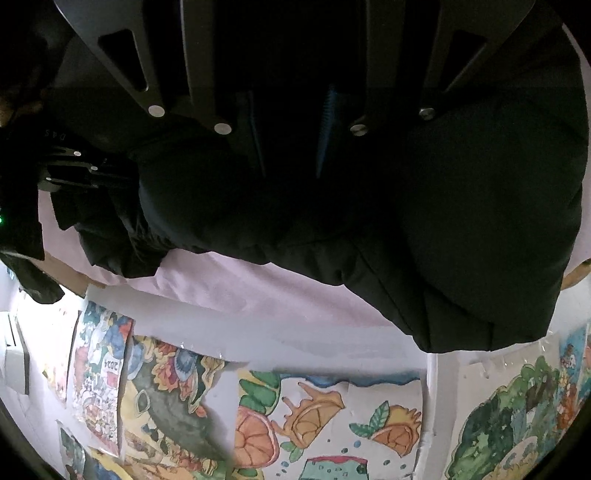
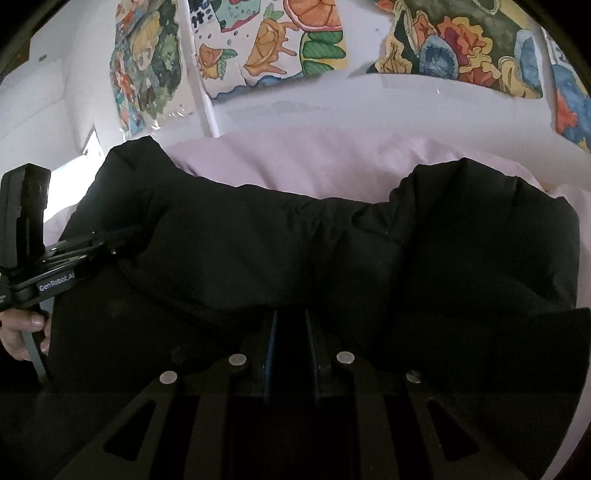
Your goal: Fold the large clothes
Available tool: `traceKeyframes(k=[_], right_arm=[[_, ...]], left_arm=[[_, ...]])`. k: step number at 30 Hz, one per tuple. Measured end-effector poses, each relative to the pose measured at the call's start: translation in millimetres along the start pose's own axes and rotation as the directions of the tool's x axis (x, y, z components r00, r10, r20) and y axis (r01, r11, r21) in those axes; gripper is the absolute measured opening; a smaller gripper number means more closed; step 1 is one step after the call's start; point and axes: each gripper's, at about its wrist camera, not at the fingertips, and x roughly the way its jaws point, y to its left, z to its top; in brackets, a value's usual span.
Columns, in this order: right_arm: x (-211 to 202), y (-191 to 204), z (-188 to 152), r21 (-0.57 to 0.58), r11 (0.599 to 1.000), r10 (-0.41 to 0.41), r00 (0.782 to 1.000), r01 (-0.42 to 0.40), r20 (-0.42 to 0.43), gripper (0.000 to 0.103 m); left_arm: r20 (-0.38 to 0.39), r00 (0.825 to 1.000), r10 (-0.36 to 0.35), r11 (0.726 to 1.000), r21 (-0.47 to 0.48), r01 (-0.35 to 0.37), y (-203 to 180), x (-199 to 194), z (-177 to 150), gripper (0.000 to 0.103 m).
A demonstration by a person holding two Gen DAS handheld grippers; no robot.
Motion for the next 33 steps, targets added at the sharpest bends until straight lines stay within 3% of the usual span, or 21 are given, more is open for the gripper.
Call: traceKeyframes(k=[5, 10, 11, 13, 14, 17, 19, 23, 25, 33], right_arm=[[-26, 1, 1, 0.023, 0.999, 0.037, 0.998, -0.038, 0.049, 0.016], [-50, -1, 5, 0.035, 0.999, 0.002, 0.999, -0.003, 0.036, 0.016], [-53, -1, 5, 0.034, 0.999, -0.007, 1.0, 0.006, 0.028, 0.016], [-61, 0, 4, 0.022, 0.999, -0.029, 1.0, 0.029, 0.003, 0.019], [-63, 1, 5, 0.016, 0.999, -0.039, 0.999, 0.039, -0.006, 0.019], [-76, 3, 2, 0.013, 0.996, -0.084, 0.996, 0.085, -0.034, 0.024], [-84, 5, -2, 0.026, 0.99, -0.135, 0.989, 0.137, -0.058, 0.056], [-110, 11, -12, 0.067, 0.984, -0.161, 0.985, 0.166, -0.064, 0.062], [-124, 21, -13, 0.054, 0.981, -0.181, 0.981, 0.185, -0.065, 0.073], [-207, 113, -23, -0.071, 0.98, -0.188, 0.98, 0.184, -0.061, 0.103]], left_arm=[[0.026, 0.999, -0.047, 0.999, -0.02, 0.048, -1, -27, 1, 0.028], [-0.005, 1.0, 0.017, 0.998, 0.054, -0.017, -15, -45, 2, 0.036], [-0.013, 0.999, 0.045, 0.996, 0.079, -0.044, -19, -50, 0, 0.04], [-0.026, 0.987, 0.156, 0.982, 0.113, -0.152, -23, -55, -4, 0.084], [-0.029, 0.979, 0.2, 0.973, 0.121, -0.196, -23, -59, -6, 0.086], [-0.04, 0.976, 0.215, 0.972, 0.101, -0.21, -20, -70, -10, 0.086], [-0.055, 0.97, 0.239, 0.969, 0.082, -0.234, -19, -80, -11, 0.086], [-0.071, 0.963, 0.262, 0.964, 0.055, -0.258, -21, -110, -20, 0.086], [-0.093, 0.962, 0.256, 0.967, 0.027, -0.255, -20, -129, -26, 0.086], [-0.161, 0.968, 0.191, 0.978, -0.058, -0.202, -30, -226, -35, 0.086]])
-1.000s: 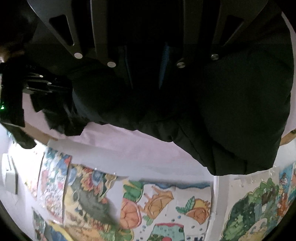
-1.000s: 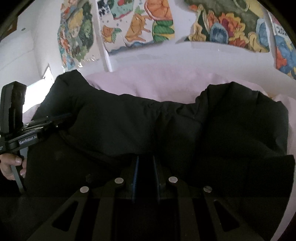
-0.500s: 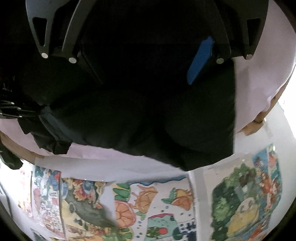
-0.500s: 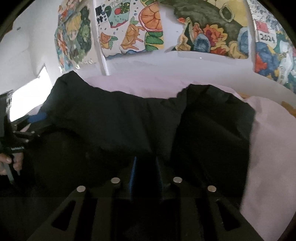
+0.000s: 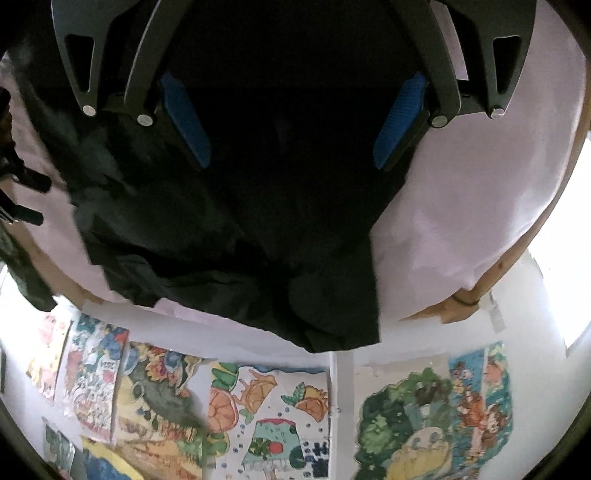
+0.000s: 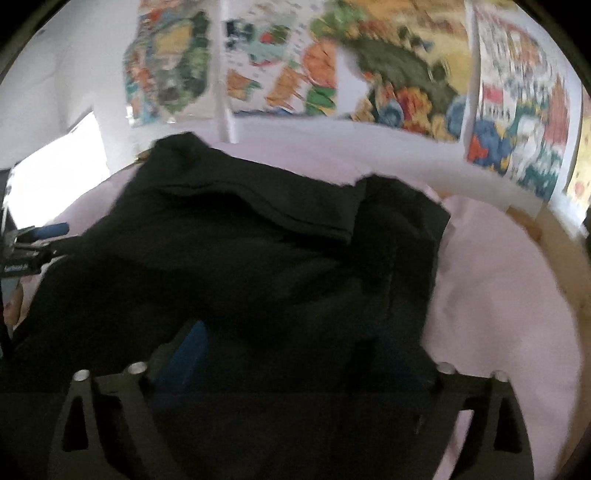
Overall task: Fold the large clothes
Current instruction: 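Release the jacket and raise both grippers above the folded bundle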
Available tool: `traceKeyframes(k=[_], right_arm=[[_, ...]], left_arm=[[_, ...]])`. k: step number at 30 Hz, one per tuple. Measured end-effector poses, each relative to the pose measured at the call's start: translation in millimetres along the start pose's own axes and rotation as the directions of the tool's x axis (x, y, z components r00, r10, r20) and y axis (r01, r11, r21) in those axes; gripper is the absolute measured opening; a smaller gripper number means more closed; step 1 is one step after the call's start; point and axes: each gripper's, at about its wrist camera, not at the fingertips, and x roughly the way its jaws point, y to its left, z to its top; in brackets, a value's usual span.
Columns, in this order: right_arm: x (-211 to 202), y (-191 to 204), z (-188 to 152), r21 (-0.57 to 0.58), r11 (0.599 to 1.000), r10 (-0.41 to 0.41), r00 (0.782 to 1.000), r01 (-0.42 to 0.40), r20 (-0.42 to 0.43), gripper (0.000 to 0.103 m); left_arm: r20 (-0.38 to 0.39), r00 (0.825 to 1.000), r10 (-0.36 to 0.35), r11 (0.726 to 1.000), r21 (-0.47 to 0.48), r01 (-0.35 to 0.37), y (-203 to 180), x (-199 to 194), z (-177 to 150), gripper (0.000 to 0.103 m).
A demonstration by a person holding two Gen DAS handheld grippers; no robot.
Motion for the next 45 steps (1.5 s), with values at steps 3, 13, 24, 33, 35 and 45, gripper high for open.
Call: traceKeyframes(k=[3, 13, 24, 33, 35, 45], right_arm=[[-48, 31, -5, -0.052, 0.999, 0.004, 0.999, -0.006, -0.034, 0.103], [-164, 102, -44, -0.137, 0.991, -0.003, 0.998, -0.006, -0.063, 0.103], [-229, 129, -110, -0.183, 0.983, -0.023, 1.0, 0.025, 0.009, 0.103], [-225, 133, -152, -0.33, 0.943, -0.047, 0.999, 0.049, 0.017, 0.103], [-216, 133, -159, -0.341, 0.94, -0.043, 0.999, 0.034, -0.019, 0.103], [-163, 133, -195, -0.365, 0.931, -0.058, 0.974, -0.027, -0.219, 0.103]], left_arm=[[-0.01, 1.0, -0.002, 1.0, 0.016, 0.002, -7, -47, -7, 0.09], [0.062, 0.997, -0.039, 0.993, 0.114, 0.032, -57, -181, -53, 0.101], [0.262, 0.964, -0.037, 0.945, 0.324, -0.051, -112, -253, -127, 0.101], [0.181, 0.983, -0.027, 0.938, 0.345, -0.038, -101, -224, -145, 0.101], [0.125, 0.992, -0.001, 0.934, 0.353, -0.044, -98, -209, -154, 0.101], [-0.078, 0.997, -0.007, 0.882, 0.47, 0.043, -79, -163, -193, 0.101]])
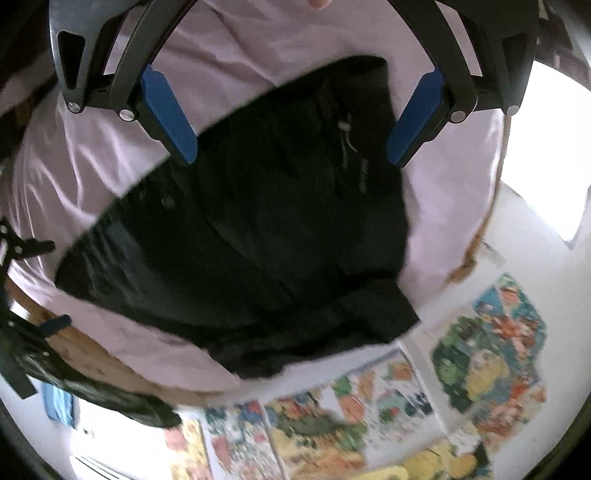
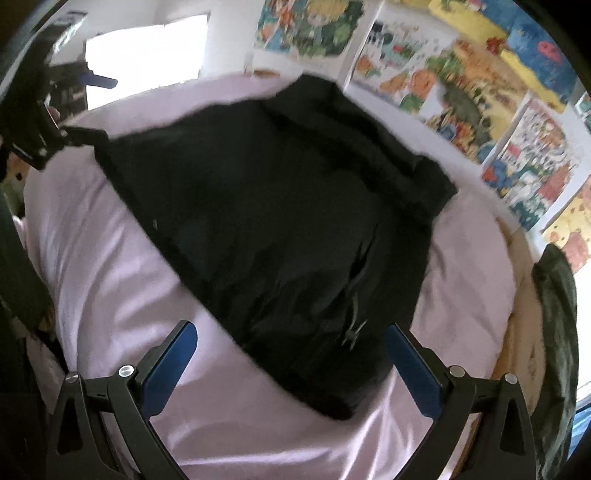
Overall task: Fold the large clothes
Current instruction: 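Release the jacket and raise both grippers above the folded bundle, then lower both grippers onto the bundle's edge and close them on it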
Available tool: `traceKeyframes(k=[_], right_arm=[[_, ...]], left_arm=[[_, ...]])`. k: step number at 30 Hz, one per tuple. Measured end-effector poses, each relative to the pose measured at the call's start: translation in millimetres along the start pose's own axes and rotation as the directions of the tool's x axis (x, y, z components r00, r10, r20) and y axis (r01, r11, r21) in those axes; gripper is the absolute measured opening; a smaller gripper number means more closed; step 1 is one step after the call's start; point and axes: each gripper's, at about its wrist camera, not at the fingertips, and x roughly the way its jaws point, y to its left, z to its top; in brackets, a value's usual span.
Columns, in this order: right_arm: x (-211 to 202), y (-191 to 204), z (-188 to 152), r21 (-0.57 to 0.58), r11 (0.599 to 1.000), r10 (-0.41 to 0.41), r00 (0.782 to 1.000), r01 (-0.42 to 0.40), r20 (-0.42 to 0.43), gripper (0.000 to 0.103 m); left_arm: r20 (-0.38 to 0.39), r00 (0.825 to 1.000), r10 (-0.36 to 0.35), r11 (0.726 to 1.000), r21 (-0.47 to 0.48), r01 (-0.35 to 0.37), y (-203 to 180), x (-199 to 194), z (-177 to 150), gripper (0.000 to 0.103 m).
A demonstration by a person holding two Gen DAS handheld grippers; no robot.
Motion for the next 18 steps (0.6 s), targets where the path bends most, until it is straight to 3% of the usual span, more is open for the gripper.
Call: traceKeyframes(k=[2, 6, 18], right_arm=[[12, 2, -6, -0.028, 0.999, -0.02, 0.999, 0.019, -0.034, 0.103], [35, 1, -21, -0.056, 0.997, -0.067, 0.993, 0.062, -0.095, 0.103], [63, -20, -38, -0.056, 0.989, -0.147, 0.978, 0.14, -0.145, 0.103]], left_arm=[[-0.008, 0.999, -0.053, 0.996, 0.067, 0.053, 0, 5, -11, 0.101], [-0.032, 0.999, -0.028, 0.977, 0.209, 0.034, -4, 17, -36, 0.101], [-0.186, 0.974, 0.129, 0.962, 0.26, -0.078, 8, 71, -70, 0.101]])
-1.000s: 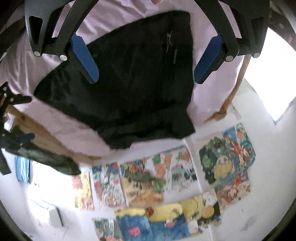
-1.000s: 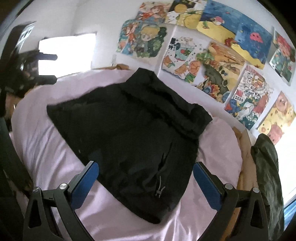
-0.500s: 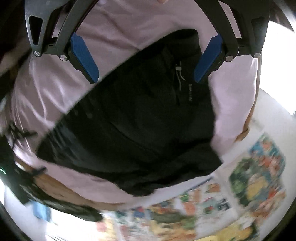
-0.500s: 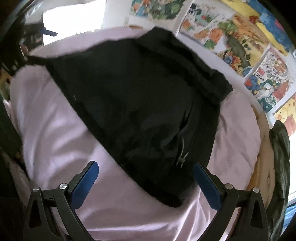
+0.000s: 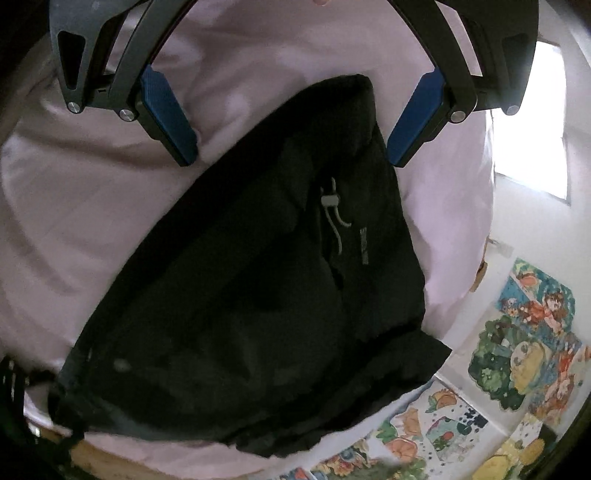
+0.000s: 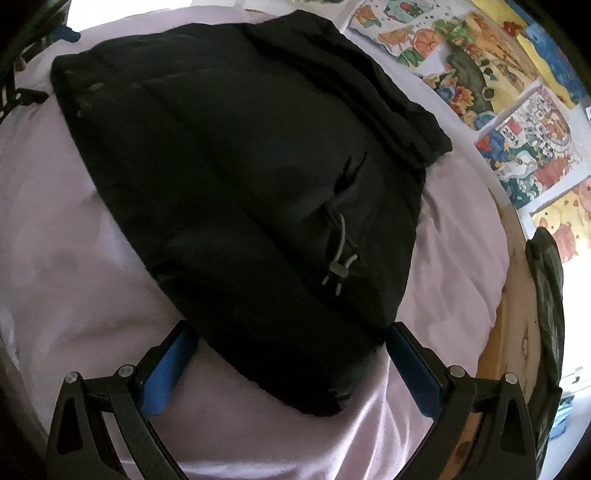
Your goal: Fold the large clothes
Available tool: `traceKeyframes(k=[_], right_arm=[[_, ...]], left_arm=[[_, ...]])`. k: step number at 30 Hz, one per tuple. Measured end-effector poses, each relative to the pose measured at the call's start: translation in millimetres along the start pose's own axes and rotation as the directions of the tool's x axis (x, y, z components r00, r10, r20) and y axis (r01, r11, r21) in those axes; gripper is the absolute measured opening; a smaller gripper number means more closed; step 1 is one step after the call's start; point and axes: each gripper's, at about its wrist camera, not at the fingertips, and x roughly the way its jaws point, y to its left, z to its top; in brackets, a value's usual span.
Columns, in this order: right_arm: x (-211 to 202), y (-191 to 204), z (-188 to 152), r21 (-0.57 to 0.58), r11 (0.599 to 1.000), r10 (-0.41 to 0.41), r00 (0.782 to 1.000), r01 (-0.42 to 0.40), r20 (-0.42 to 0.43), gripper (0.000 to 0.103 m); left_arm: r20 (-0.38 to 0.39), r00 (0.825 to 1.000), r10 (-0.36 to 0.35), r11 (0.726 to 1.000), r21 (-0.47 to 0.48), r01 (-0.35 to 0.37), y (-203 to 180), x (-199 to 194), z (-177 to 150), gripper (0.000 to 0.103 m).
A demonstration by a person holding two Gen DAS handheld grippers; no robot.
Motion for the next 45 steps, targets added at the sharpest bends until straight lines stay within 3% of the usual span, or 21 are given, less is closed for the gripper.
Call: traceKeyframes(k=[5, 12, 14, 15, 16, 17, 19, 22, 24, 27, 33, 35, 39, 45], right_arm=[[1, -3, -1, 0.004, 0.998, -0.055, 0.998, 0.055, 0.021, 0.103], [-5, 8, -4, -0.073, 0.982, -0.168, 0.982, 0.175, 0.085, 0.101], [-7, 8, -5, -0.088, 0.979, -0.174, 0.979, 0.183, 0.104, 0.082], [-8, 6, -4, -0.085, 0.983, -0.154, 0.982, 0.163, 0.107, 0.063], [-9, 4, -3, -0.069, 0.988, -0.127, 0.986, 0.135, 0.105, 0.051], [-10, 1, -2, -0.049, 0.991, -0.121, 0.987, 0.127, 0.107, 0.051], [-14, -6, 2, -0.006, 0.996, -0.092, 0.989, 0.093, 0.117, 0.041], [-27, -15, 9, 0.041, 0.997, -0.067, 0.985, 0.061, 0.161, 0.026], [-34, -17, 15, 0.057, 0.997, -0.057, 0.983, 0.048, 0.177, 0.017], [-45, -25, 24, 0.103, 0.994, -0.06, 0.98, 0.041, 0.189, 0.014], [-89, -43, 25, 0.198, 0.979, -0.09, 0.963, 0.039, 0.256, 0.009], [-108, -48, 22, 0.229, 0.973, -0.104, 0.951, 0.036, 0.291, 0.008], [-152, -53, 14, 0.268, 0.963, -0.133, 0.915, 0.028, 0.382, 0.007], [-196, -61, 2, 0.345, 0.938, -0.148, 0.872, -0.025, 0.466, 0.007]], left_arm=[[-0.061, 0.998, 0.014, 1.0, 0.0, -0.014, 3, 12, -2, 0.102], [-0.057, 0.996, 0.07, 0.996, -0.053, -0.073, 19, 6, 2, 0.098], [-0.028, 0.994, 0.103, 0.992, -0.067, -0.105, 26, 1, 3, 0.08], [-0.011, 0.995, 0.101, 0.991, -0.082, -0.102, 30, -2, 4, 0.068], [0.003, 0.996, 0.086, 0.992, -0.094, -0.085, 34, -4, 6, 0.055], [0.012, 0.997, 0.073, 0.992, -0.1, -0.072, 37, -7, 8, 0.048], [0.05, 0.997, 0.055, 0.993, -0.109, -0.05, 39, -15, 13, 0.032], [0.092, 0.994, 0.051, 0.992, -0.117, -0.04, 41, -24, 19, 0.018], [0.102, 0.994, 0.042, 0.992, -0.126, -0.029, 38, -29, 24, 0.012], [0.155, 0.986, 0.062, 0.983, -0.179, -0.034, 40, -48, 31, 0.006], [0.261, 0.953, 0.155, 0.953, -0.292, -0.075, 37, -97, 36, 0.003], [0.305, 0.935, 0.179, 0.937, -0.344, -0.067, 42, -116, 35, 0.003], [0.406, 0.882, 0.238, 0.896, -0.443, -0.039, 50, -162, 31, 0.003], [0.484, 0.831, 0.273, 0.861, -0.509, 0.013, 50, -208, 31, 0.003]])
